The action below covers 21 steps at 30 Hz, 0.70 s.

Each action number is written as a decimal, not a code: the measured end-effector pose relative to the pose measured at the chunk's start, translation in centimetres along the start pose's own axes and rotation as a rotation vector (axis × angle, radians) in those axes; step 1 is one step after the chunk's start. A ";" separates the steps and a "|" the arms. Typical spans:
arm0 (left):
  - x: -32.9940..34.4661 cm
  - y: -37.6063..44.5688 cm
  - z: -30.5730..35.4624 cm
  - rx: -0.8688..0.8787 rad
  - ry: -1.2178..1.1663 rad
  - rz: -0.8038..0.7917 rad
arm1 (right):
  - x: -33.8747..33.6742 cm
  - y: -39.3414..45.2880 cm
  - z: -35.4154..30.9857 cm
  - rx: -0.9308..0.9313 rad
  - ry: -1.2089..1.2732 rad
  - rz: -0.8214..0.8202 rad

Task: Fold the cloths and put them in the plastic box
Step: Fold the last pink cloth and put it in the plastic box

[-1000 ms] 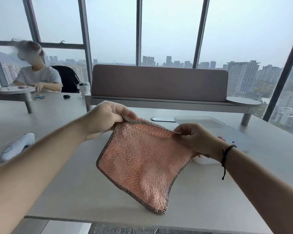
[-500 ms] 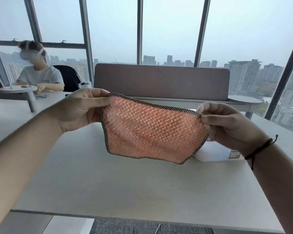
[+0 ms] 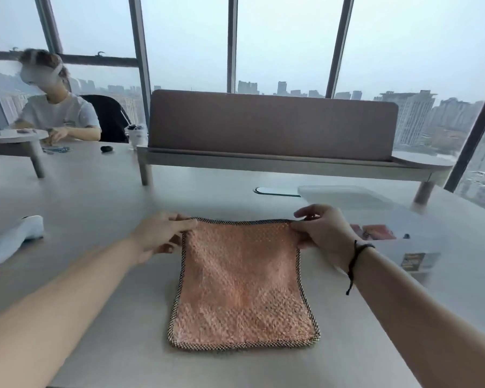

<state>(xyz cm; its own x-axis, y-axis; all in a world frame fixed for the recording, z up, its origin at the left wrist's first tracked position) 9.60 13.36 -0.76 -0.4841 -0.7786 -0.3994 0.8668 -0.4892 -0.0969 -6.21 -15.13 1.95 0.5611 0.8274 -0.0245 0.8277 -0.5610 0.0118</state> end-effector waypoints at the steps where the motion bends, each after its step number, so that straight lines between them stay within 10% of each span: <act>1: 0.4 0.9 -1.2 -0.010 0.043 0.056 | 0.5 0.6 1.4 0.021 0.010 0.020; 11: 1.0 5.9 -3.1 0.103 -0.032 0.280 | 0.5 3.8 6.3 -0.197 -0.008 0.152; 21: 0.1 5.2 -3.1 0.183 -0.386 0.117 | 0.4 3.4 5.9 -0.244 0.063 0.067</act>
<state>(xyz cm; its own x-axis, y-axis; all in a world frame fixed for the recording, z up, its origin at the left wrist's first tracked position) 14.45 11.94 -4.18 -0.4235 -0.9056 -0.0251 0.8997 -0.4237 0.1054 -3.18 -16.90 -3.90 0.6078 0.7927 0.0466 0.7606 -0.5980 0.2526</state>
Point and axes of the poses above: each hand's wrist, its own y-axis towards the middle knuckle, its own x-axis out of the palm, z = x × y, the point moved 5 cm from there along y, towards the middle knuckle, and after that the axes turned 8 degrees about y, right-handed, at the moved point
